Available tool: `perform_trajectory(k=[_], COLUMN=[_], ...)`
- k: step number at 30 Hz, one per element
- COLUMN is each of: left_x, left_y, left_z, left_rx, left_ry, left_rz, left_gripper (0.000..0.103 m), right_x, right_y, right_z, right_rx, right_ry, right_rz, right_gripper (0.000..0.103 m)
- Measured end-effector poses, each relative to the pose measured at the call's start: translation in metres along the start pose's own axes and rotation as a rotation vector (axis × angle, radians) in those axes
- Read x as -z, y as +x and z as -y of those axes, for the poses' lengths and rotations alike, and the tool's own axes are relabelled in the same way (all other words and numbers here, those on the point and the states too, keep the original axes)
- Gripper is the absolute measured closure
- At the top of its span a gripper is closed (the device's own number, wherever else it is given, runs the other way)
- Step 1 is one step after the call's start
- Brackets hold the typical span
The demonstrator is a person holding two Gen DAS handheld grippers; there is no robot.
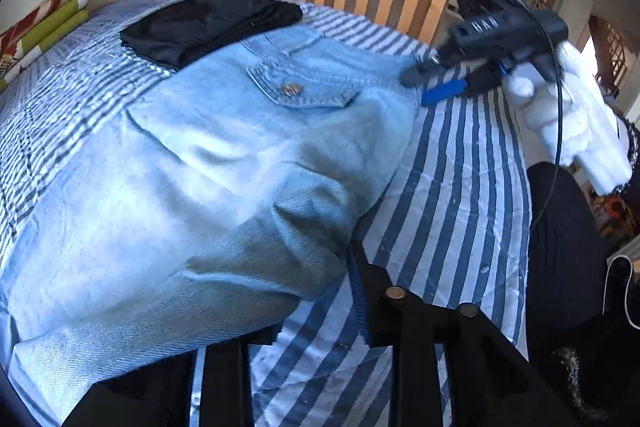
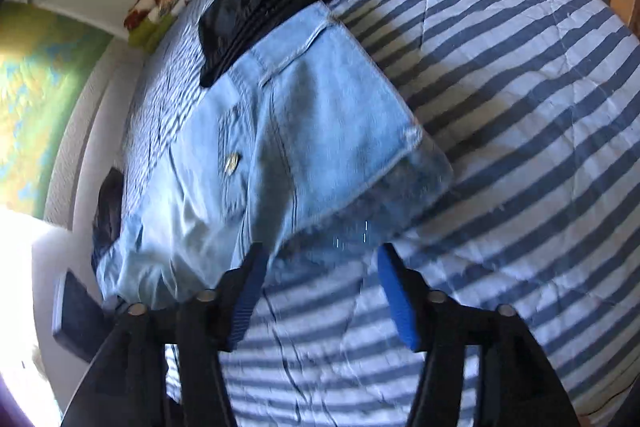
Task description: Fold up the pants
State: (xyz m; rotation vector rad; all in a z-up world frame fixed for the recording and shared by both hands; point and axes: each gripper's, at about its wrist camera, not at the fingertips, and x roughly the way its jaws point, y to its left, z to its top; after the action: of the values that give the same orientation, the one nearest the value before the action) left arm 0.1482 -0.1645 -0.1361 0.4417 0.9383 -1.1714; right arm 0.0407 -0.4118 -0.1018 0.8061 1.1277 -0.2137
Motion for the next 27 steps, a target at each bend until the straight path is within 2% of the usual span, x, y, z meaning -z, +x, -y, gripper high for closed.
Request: perform_trajectory(k=[2, 3, 4, 5, 6, 7, 8, 12, 14, 15, 17, 18, 20, 23, 27], left_x=[0.002, 0.002, 0.001, 0.0, -0.001, -0.005, -0.01, -0.02, -0.018, -0.014, 0.0, 0.012, 0.028, 0.045, 0.07], left_y=[0.011, 0.016, 0.018, 0.018, 0.012, 0.004, -0.005, -0.06, -0.061, -0.049, -0.019, 0.002, 0.018, -0.002, -0.055], left_z=[0.007, 0.012, 0.014, 0.014, 0.015, 0.015, 0.014, 0.006, 0.007, 0.01, 0.016, 0.022, 0.029, 0.024, 0.001], left_rx=[-0.02, -0.02, 0.0, 0.014, 0.016, 0.035, 0.052, 0.21, 0.274, 0.295, 0.295, 0.291, 0.278, 0.279, 0.177], left_ry=[0.024, 0.037, 0.033, 0.022, 0.018, 0.009, -0.007, -0.153, -0.2, -0.209, -0.226, -0.223, -0.22, -0.237, -0.273], left_rz=[-0.025, -0.049, -0.072, -0.084, -0.074, -0.068, -0.056, 0.063, 0.05, 0.019, -0.068, -0.149, -0.215, -0.199, -0.14], left_gripper=[0.065, 0.08, 0.092, 0.092, 0.092, 0.093, 0.093, 0.092, 0.091, 0.09, 0.09, 0.092, 0.091, 0.081, 0.071], right_x=[-0.005, -0.003, -0.003, -0.003, -0.002, 0.0, 0.0, -0.001, -0.003, -0.002, -0.002, -0.003, -0.002, 0.001, 0.003], right_y=[0.011, 0.018, 0.022, 0.021, 0.02, 0.013, 0.006, -0.04, -0.05, -0.049, -0.035, -0.024, -0.002, 0.0, -0.011], right_z=[0.002, -0.002, -0.005, -0.008, -0.014, -0.018, -0.024, -0.049, -0.056, -0.059, -0.058, -0.057, -0.052, -0.035, -0.03], right_rx=[-0.001, 0.008, 0.027, 0.051, 0.064, 0.075, 0.079, 0.094, 0.136, 0.173, 0.28, 0.339, 0.434, 0.449, 0.447], right_ry=[0.044, 0.052, 0.047, 0.03, 0.007, -0.006, -0.024, -0.096, -0.13, -0.147, -0.179, -0.198, -0.222, -0.221, -0.253], right_rz=[-0.011, -0.01, -0.004, 0.011, 0.017, 0.028, 0.045, 0.11, 0.139, 0.149, 0.147, 0.144, 0.137, 0.128, 0.09], right_gripper=[0.046, 0.046, 0.051, 0.058, 0.069, 0.073, 0.075, 0.077, 0.077, 0.077, 0.078, 0.078, 0.079, 0.079, 0.073])
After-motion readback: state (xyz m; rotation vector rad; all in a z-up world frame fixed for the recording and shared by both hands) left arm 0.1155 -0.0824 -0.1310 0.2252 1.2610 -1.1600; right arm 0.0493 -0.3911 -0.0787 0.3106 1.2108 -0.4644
